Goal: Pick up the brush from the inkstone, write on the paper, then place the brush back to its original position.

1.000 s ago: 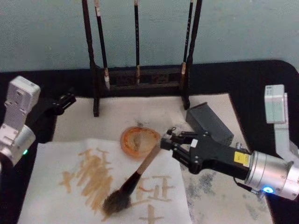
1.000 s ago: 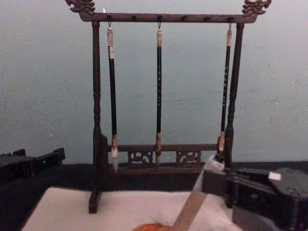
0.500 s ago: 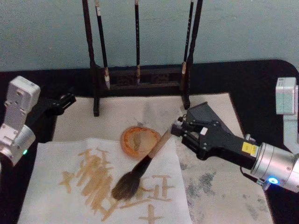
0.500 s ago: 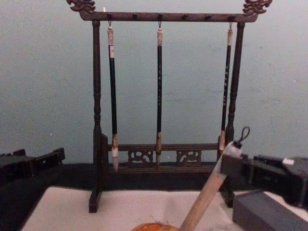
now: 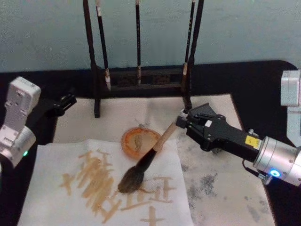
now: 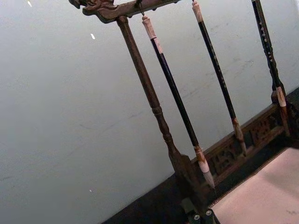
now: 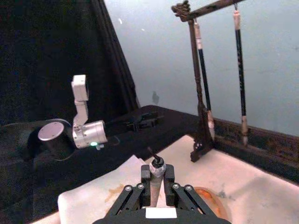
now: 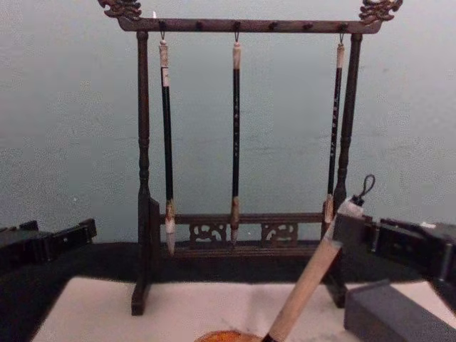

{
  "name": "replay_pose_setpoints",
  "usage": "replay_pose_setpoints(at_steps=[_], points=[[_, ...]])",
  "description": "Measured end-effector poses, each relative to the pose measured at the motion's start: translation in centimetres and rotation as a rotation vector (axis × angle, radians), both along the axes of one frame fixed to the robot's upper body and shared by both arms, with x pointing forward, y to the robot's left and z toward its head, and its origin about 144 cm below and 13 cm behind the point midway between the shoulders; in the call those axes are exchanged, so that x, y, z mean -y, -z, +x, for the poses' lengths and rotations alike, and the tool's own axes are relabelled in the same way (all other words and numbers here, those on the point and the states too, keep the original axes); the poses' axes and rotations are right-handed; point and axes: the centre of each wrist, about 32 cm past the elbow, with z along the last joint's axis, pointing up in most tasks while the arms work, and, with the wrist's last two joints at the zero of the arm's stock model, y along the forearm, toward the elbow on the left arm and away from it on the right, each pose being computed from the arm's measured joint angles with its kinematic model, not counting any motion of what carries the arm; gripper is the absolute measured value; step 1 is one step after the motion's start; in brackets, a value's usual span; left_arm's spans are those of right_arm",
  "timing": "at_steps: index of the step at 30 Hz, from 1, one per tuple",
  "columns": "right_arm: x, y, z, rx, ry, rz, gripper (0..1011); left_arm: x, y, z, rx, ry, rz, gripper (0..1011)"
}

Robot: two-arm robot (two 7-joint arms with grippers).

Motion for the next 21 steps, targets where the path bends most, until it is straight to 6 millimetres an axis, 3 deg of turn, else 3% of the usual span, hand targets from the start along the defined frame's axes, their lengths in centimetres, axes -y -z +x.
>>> replay_pose_setpoints(at_steps=[9,21], points=[[0.2,0.2,1.0,-0.02,0.021,0.006,170,0.0,0.0,0.0,0.0,0.0,0.0,1002],[0.0,-1.1,2.3,-0.017,0.001,0.073,170,0.0,0.0,0.0,0.0,0.0,0.0,1002]])
